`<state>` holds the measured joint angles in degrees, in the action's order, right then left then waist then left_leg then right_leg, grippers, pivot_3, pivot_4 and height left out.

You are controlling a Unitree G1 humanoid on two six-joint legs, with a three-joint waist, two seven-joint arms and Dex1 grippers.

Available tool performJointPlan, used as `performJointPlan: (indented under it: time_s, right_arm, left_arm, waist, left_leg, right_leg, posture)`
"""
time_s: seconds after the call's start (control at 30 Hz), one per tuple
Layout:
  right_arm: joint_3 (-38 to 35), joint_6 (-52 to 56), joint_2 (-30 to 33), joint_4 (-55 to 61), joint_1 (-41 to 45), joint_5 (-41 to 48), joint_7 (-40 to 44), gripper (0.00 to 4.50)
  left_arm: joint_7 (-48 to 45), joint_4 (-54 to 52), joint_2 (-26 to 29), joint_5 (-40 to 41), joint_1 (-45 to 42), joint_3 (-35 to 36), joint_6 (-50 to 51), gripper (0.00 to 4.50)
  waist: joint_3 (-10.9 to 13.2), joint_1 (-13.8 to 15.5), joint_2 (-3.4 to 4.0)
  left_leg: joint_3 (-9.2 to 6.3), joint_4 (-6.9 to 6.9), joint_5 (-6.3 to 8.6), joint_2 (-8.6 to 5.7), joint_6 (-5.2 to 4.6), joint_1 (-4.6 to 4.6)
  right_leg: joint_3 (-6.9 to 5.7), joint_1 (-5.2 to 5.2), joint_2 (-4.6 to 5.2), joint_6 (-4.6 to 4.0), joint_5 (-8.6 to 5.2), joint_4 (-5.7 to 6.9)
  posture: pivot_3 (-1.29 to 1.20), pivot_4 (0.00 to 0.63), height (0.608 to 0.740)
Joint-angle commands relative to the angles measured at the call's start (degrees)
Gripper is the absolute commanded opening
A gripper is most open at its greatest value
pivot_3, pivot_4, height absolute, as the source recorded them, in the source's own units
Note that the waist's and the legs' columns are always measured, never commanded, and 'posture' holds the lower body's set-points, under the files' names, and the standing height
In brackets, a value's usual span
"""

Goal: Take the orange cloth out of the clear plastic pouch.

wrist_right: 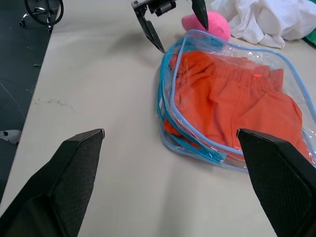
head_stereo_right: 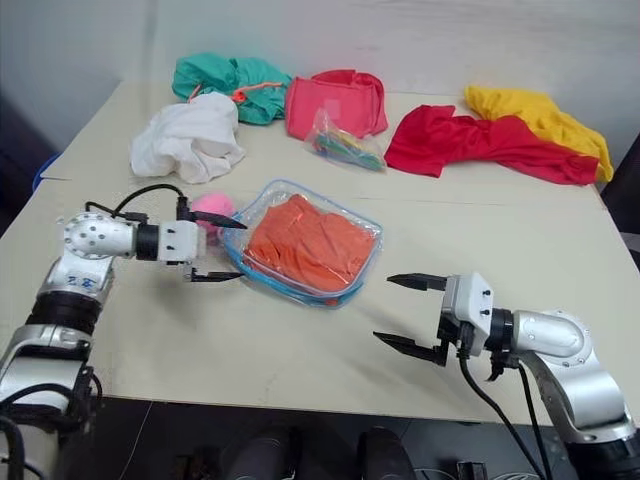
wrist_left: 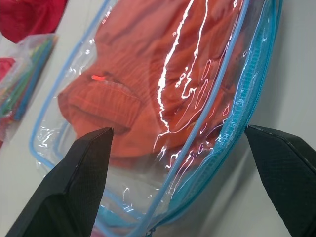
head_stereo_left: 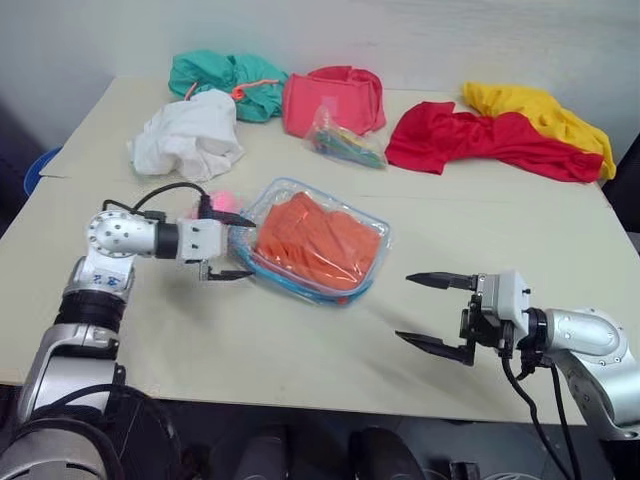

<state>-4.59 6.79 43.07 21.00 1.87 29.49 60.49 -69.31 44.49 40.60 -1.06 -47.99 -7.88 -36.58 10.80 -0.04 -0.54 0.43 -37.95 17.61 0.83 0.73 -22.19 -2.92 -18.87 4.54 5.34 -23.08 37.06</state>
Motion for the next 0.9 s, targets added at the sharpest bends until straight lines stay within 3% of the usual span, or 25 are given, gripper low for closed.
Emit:
performJointPlan:
  time_s: [0.03, 0.1, 0.3, 0.53, 0.7, 0.9]
  right_arm:
    - [0.01, 0.05, -0.74, 2.60, -0.11, -0.07, -0.91, 4.50]
    - [-0.05, -0.06, -1.07, 2.63, 0.03, -0.43, -1.33, 4.50]
    - [-0.02, -0.37, -1.43, 2.91, -0.39, -1.01, -1.82, 4.50]
    - [2.62, 2.85, -1.08, 6.91, -2.41, 0.35, -1.50, 4.50]
    - [8.38, 16.58, -3.88, 12.39, 3.18, 5.92, -8.03, 4.50]
    - [18.54, 26.13, -13.02, 6.31, 14.63, -3.54, -20.83, 4.50]
  left_arm:
    - [1.28, 3.83, -0.84, -1.78, -3.27, -0.67, -3.26, 4.31]
    - [2.43, 5.57, -2.05, -1.50, -4.73, -0.21, -2.95, 3.94]
    - [0.71, 7.28, -3.09, -0.48, -5.62, -0.41, -2.85, 2.13]
    - [-7.52, 0.34, -4.41, 9.06, -2.28, 2.55, 14.11, 0.01]
    - [-1.86, -9.60, -7.77, 12.50, 0.13, 4.57, 29.76, 0.01]
    - [6.20, -27.25, -11.48, 15.51, 4.85, 4.64, 52.04, 0.01]
  waist:
    - [0.01, -0.04, -0.01]
    - [0.02, 0.01, -0.03]
    - [0.03, -0.05, -0.05]
    - [0.03, -0.13, -0.05]
    - [0.03, -0.15, -0.05]
    - [0.03, -0.17, -0.05]
  left_leg:
    - [0.00, -0.01, 0.00, 0.00, 0.00, 0.00]
    - [0.02, -0.03, 0.00, -0.02, 0.00, 0.00]
    - [0.01, -0.06, 0.00, -0.02, -0.01, 0.00]
    - [-0.01, -0.08, 0.01, -0.01, -0.02, -0.02]
    - [-0.09, -0.18, 0.00, 0.01, -0.01, -0.02]
    - [-0.21, -0.25, 0.00, 0.00, 0.00, -0.08]
  right_leg:
    - [-0.04, -0.01, 0.00, 0.00, 0.00, 0.01]
    - [-0.08, -0.01, 0.01, 0.01, 0.00, 0.05]
    - [-0.09, -0.02, 0.00, 0.01, 0.00, 0.07]
    - [-0.07, -0.02, 0.01, 0.01, 0.00, 0.09]
    - [0.10, -0.02, 0.02, 0.00, 0.00, 0.22]
    - [0.12, -0.04, 0.03, 0.00, 0.00, 0.29]
  posture:
    - [0.00, 0.150, 0.740]
    - [0.00, 0.150, 0.740]
    - [0.00, 0.150, 0.740]
    - [0.00, 0.150, 0.740]
    - [0.00, 0.150, 0.740]
    - [0.00, 0.150, 0.740]
